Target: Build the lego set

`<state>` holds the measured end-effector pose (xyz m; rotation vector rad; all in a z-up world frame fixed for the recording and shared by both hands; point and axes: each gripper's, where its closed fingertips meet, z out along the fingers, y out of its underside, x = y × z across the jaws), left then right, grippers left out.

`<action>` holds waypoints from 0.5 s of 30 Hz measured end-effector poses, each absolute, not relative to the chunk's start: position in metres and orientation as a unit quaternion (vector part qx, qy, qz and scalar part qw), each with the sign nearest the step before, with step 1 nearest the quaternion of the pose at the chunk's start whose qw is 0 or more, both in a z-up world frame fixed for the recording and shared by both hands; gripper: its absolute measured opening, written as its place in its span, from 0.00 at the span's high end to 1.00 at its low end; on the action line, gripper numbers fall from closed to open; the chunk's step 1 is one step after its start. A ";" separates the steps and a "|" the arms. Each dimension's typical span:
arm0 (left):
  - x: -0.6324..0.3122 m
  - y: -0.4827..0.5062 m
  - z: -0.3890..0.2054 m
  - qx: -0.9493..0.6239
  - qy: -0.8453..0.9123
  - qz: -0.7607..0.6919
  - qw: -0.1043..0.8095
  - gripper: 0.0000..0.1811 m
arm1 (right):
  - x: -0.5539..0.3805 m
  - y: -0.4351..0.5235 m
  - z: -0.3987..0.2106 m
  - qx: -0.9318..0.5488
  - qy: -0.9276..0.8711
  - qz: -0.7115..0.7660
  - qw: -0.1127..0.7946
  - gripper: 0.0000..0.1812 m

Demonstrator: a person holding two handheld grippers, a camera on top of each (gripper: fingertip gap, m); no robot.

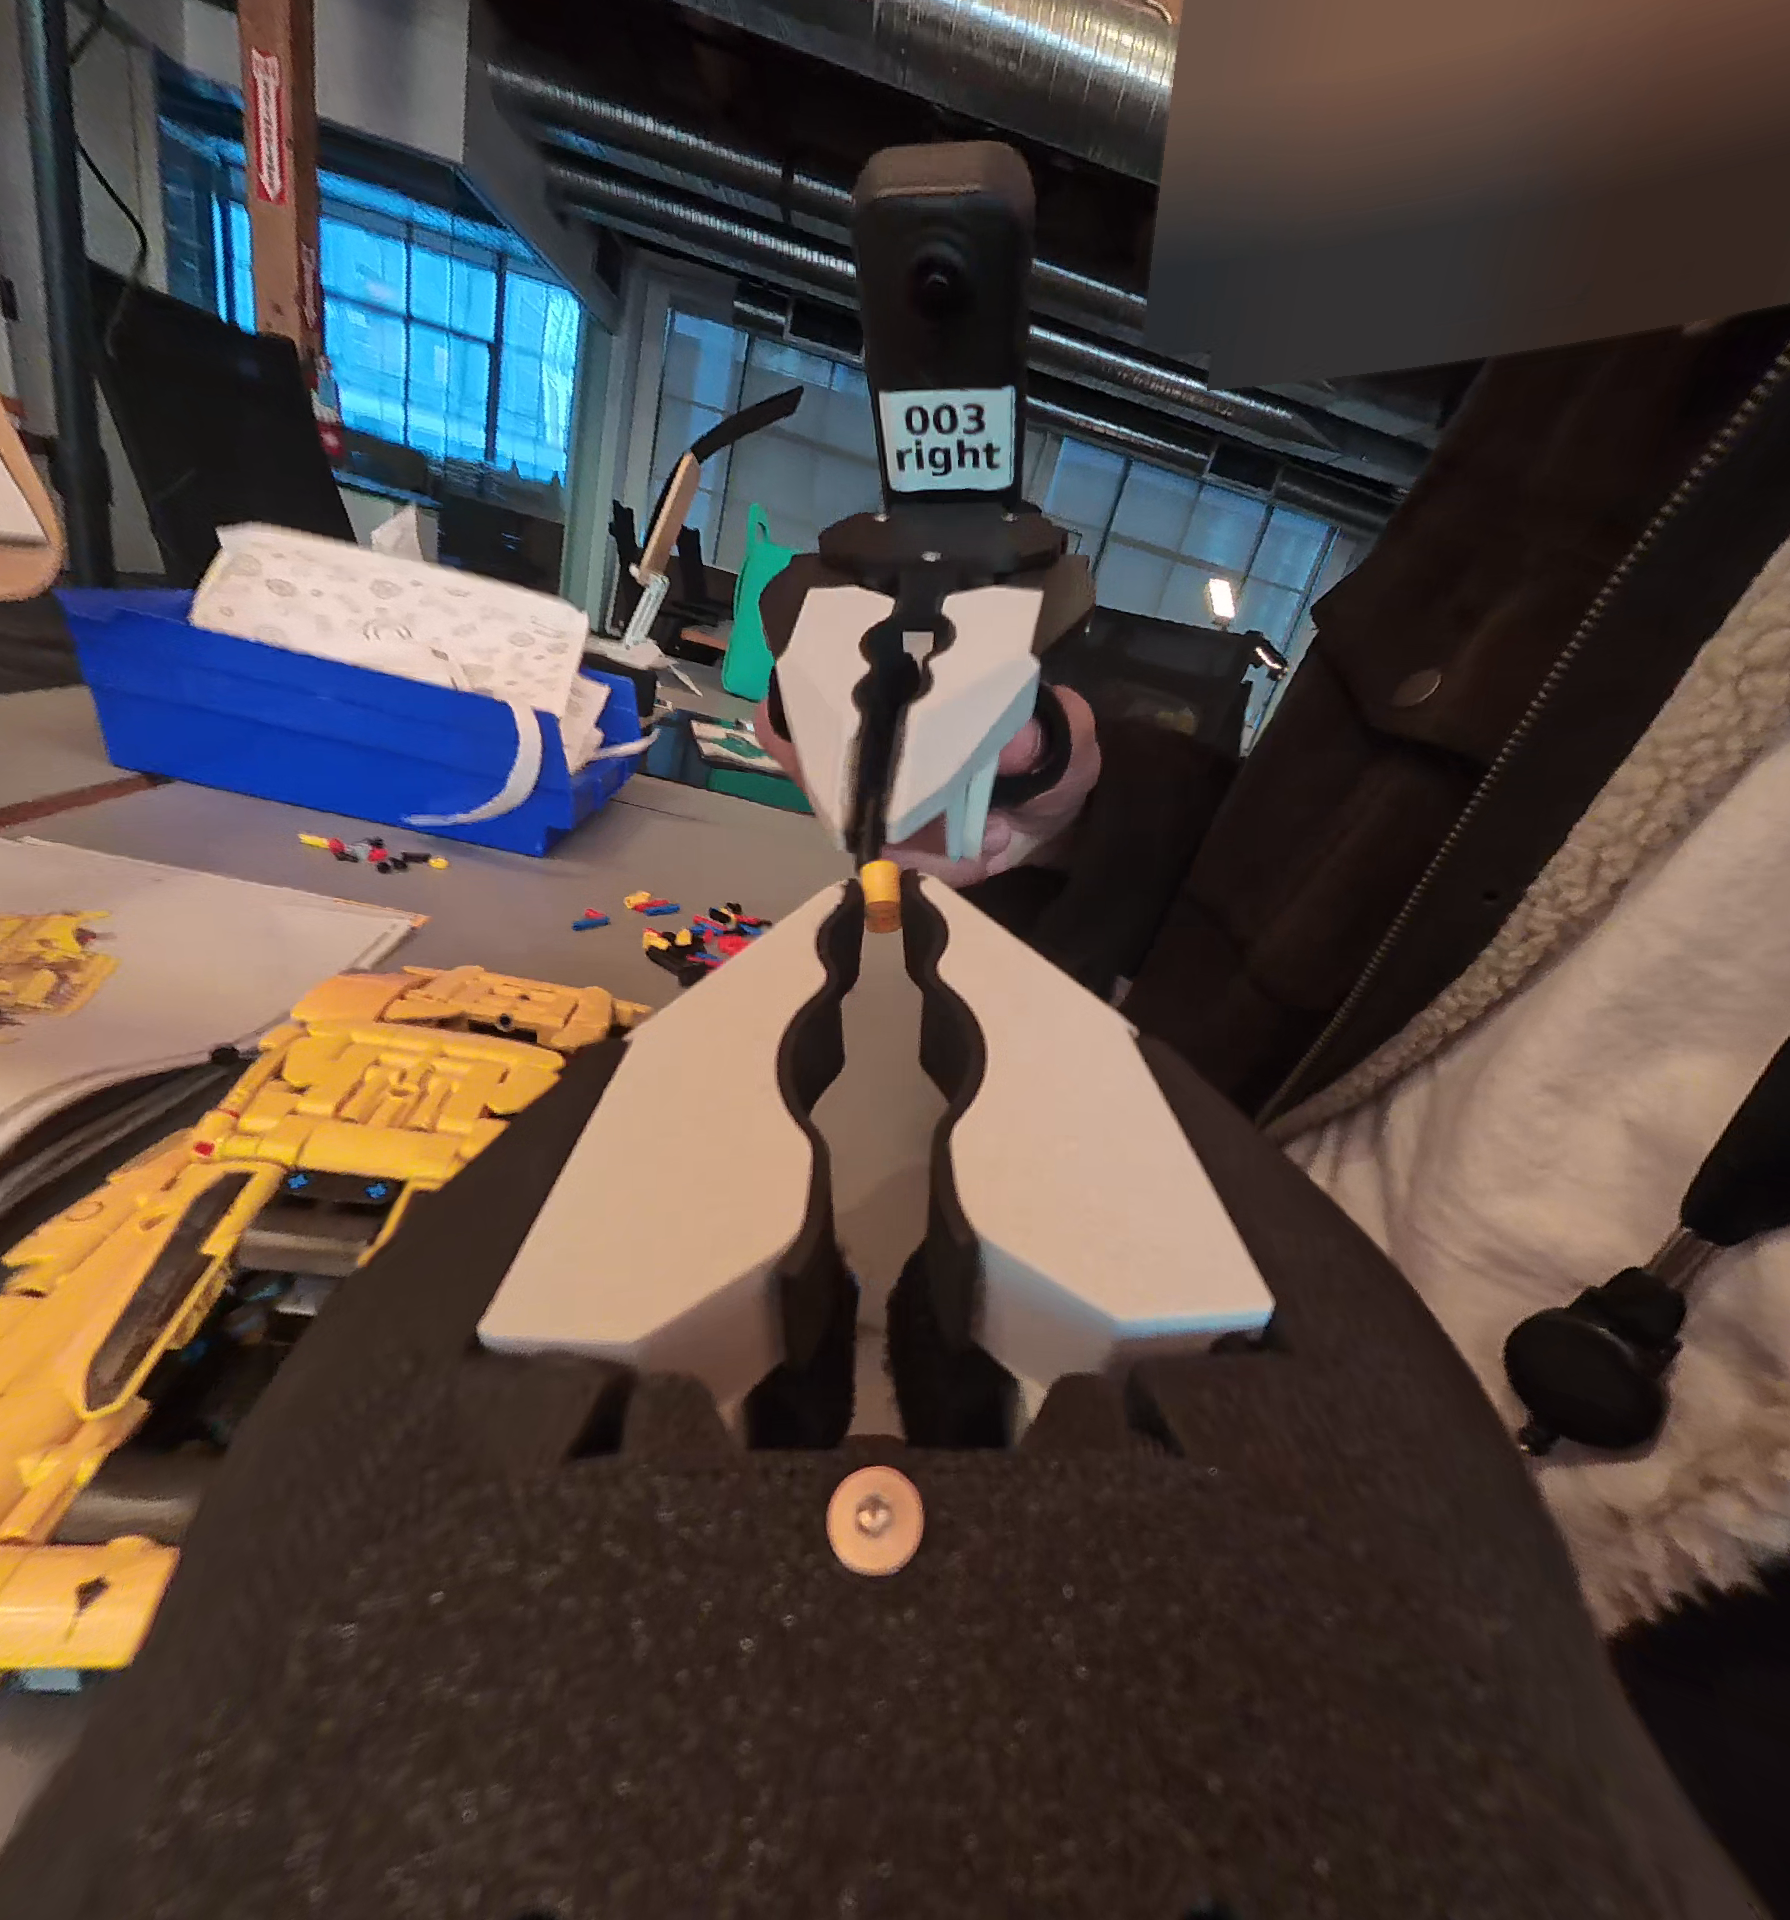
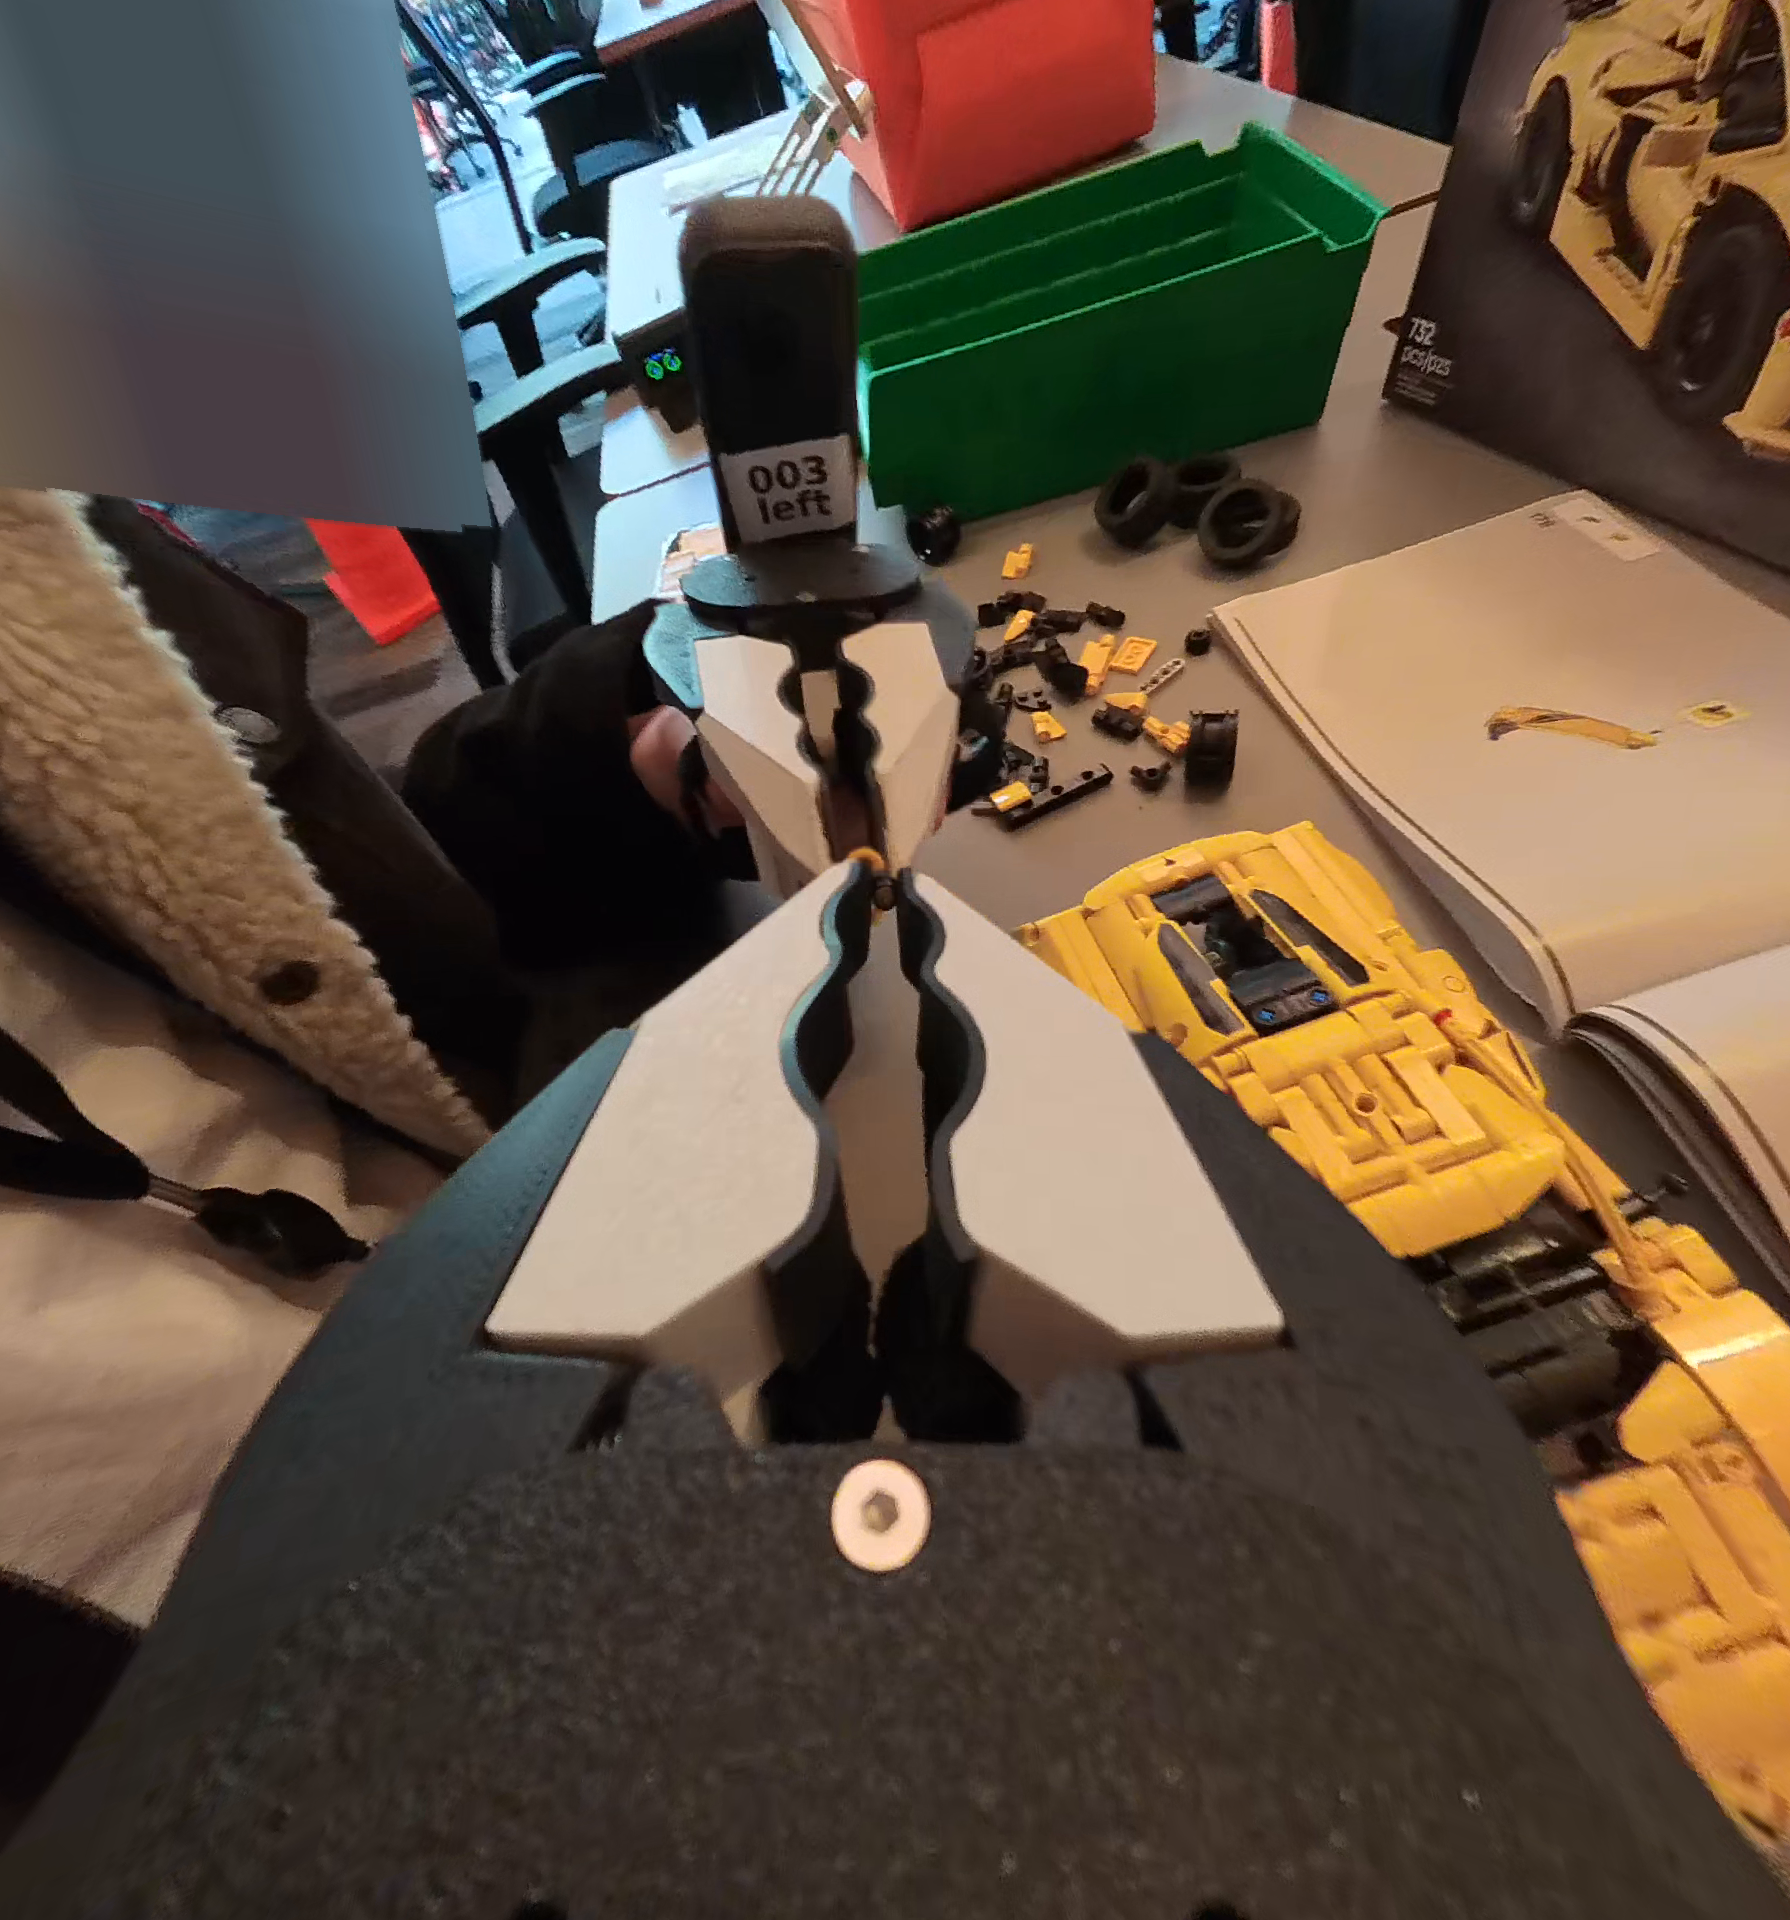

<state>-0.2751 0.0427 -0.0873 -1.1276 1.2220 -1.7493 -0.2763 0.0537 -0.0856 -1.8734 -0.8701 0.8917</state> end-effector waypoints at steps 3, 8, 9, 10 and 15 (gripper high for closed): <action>-0.275 0.044 -0.090 -0.451 0.468 -0.685 0.330 0.97 | -0.280 0.054 -0.088 -0.748 -0.344 0.373 0.428 0.98; -0.273 0.043 -0.096 -0.463 0.479 -0.672 0.323 0.96 | -0.277 0.053 -0.094 -0.756 -0.354 0.360 0.417 0.99; -0.273 0.043 -0.096 -0.463 0.481 -0.672 0.321 0.96 | -0.277 0.052 -0.095 -0.755 -0.356 0.362 0.414 0.99; -0.272 0.042 -0.097 -0.464 0.485 -0.668 0.322 0.96 | -0.277 0.051 -0.096 -0.757 -0.359 0.364 0.407 0.99; -0.269 0.037 -0.111 -0.478 0.523 -0.631 0.316 0.97 | -0.274 0.045 -0.111 -0.769 -0.383 0.369 0.353 0.98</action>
